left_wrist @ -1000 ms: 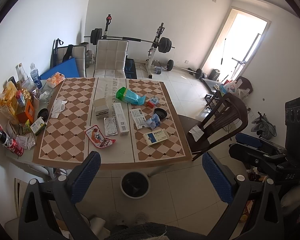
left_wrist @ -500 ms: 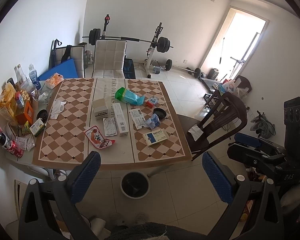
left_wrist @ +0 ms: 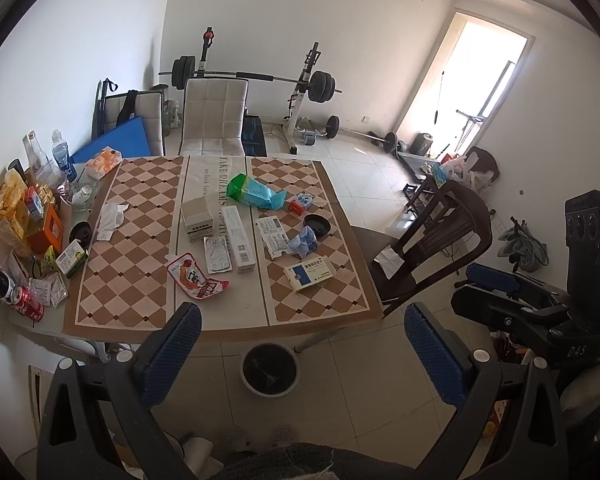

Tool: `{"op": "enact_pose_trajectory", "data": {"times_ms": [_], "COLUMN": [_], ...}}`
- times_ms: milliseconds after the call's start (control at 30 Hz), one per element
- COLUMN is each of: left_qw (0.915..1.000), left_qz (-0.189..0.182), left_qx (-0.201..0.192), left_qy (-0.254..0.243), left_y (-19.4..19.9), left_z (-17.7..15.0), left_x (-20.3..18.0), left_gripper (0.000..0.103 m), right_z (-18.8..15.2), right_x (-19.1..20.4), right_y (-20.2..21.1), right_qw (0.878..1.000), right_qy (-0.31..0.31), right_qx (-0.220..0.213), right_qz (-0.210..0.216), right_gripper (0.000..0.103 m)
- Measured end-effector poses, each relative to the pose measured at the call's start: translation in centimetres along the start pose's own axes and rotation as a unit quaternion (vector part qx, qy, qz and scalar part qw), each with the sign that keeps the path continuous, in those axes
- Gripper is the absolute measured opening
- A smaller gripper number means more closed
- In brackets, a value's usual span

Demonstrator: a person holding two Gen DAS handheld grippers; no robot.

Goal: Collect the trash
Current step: 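Grasp the white tube box with the left tool while the right tool grasps the white medicine box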

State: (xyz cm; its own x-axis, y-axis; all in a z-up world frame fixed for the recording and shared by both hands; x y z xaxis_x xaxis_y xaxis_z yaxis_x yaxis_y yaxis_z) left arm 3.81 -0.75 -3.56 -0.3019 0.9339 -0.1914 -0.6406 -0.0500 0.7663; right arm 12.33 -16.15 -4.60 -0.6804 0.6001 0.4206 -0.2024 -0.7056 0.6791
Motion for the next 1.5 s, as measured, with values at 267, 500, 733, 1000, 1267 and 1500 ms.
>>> {"op": "enact_pose_trajectory", "data": {"times_ms": [267,500,733,1000,1267,1500], "left_qw": [0.9998,0.9747,0.9406,0.8779,0.8734,0.9070], "left_qz": [0.016,0.223,0.308,0.394,0.383,0.270], "left_qx": [0.006,0.003,0.122,0.220,0.251,0.297], "left_qy": [-0.011,-0.008,0.073,0.160,0.166,0.127], "left_y": [-1.9,-10.6,-22.1,-30.7,-37.2,-46.6], "left_z": [1.3,1.4,-3.0,-6.3,-3.2,1.0], "left_x": [1.2,7.5,14.9,17.8,15.1,10.7], "left_gripper": [0.103,0.103,0.103,0.103,0.103,0.103], "right_z": [-0.3,-0.5,-3.0,-5.6,-4.8,-4.8], "right_x": [-0.2,-7.2,-22.8,-34.6,-37.6,-38.8], "right_y": [-1.2,-6.8,-19.8,-36.5,-44.6,-44.0], "right_qw": [1.000,0.986,0.921,0.857,0.849,0.897], "right_qy": [-0.017,-0.147,-0.341,-0.437,-0.388,-0.186], "right_qx": [-0.001,0.021,0.073,0.163,0.234,0.311], "right_qz": [-0.011,-0.074,-0.172,-0.217,-0.274,-0.255], "right_gripper": [0.103,0.103,0.103,0.103,0.101,0.093]}}
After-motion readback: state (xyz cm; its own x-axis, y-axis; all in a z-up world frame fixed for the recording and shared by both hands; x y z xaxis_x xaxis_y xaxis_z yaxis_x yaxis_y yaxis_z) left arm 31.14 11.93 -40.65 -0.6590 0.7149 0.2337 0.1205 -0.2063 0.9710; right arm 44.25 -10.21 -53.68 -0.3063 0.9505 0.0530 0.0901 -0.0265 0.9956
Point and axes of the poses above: each gripper's, at about its wrist camera, not at the fingertips, and y roughly against the way its jaws point, x to its left, z to its top, the point moved 6 cm from there along -y, roughly the way its jaws point, and after that the axes turned 6 degrees about z, right-handed, at the moved point
